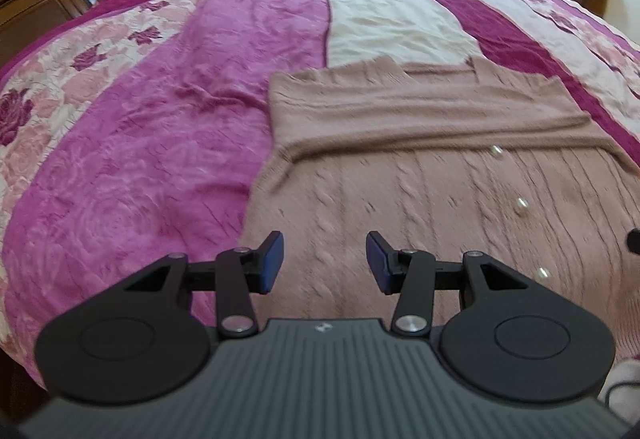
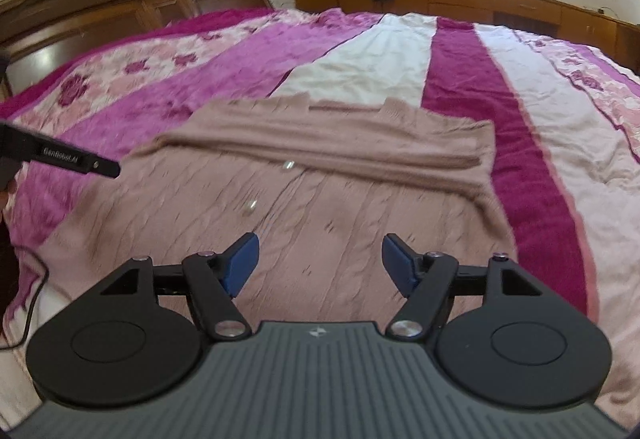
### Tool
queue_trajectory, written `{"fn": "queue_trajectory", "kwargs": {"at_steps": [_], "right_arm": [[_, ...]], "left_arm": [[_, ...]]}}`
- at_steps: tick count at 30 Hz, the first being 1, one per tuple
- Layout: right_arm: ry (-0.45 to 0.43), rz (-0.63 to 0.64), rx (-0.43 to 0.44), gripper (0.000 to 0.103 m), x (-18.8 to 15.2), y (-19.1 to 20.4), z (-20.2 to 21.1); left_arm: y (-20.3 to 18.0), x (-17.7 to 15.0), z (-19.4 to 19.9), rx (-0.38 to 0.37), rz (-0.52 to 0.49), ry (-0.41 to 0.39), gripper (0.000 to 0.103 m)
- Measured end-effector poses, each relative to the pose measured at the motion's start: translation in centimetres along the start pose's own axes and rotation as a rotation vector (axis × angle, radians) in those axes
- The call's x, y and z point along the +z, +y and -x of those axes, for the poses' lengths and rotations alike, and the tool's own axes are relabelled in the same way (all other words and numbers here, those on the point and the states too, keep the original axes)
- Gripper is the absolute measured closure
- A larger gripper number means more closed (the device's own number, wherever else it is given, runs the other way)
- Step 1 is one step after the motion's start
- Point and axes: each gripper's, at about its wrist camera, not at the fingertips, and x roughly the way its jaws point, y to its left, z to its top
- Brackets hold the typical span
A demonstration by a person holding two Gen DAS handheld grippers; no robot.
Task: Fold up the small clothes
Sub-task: 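Move the right tool over the buttoned body and grasp the hem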
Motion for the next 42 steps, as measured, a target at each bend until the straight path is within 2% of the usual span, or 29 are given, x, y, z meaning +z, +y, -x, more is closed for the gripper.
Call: {"fn": "queue_trajectory", "kwargs": {"at_steps": [7,18,24,28,31,35,38,41,42], "right_arm": [[0.042,0.102,0.013,0.028,-2.4,2.7,-0.2],[0.163,0.211,0.105,0.026,-5.1,5.4,-0.9],[0.237,0.266,0.145,0.019,-5.7,6.5,-2.0],[0.290,0.345,0.132,0.016,-6.1,7.7,-3.4],[0.352,0.410,0.120,0.010,-6.3,8.5,-4.9],[0.377,0.506,0.058,0.009,-6.9,9.9,-6.8],[0.356,0.557,0.003,0.011,-7.5,10.6,-7.3],[0.325,0.573,-0.045,0.025,-7.7,10.7,-7.0],[0.313,0.574,-0.059,0.033,-7.7,10.7,-6.9]], "left_arm": [[-0.9,-1.9,0.5,-0.019,-0.022,0.017,0.055],[-2.1,-4.4,1.0,-0.050,-0.047,0.041,0.055],[-2.4,-4.7,1.1,-0.062,-0.052,0.048,0.055],[-2.7,-4.9,1.1,-0.067,-0.059,0.049,0.055],[-2.8,-4.9,1.2,-0.070,-0.058,0.052,0.055],[-2.7,-4.9,1.2,-0.074,-0.055,0.051,0.055],[-2.6,-4.9,1.3,-0.074,-0.052,0.050,0.055],[-2.6,-5.0,1.2,-0.074,-0.053,0.053,0.055],[-2.6,-5.0,1.1,-0.075,-0.054,0.055,0.055]]}}
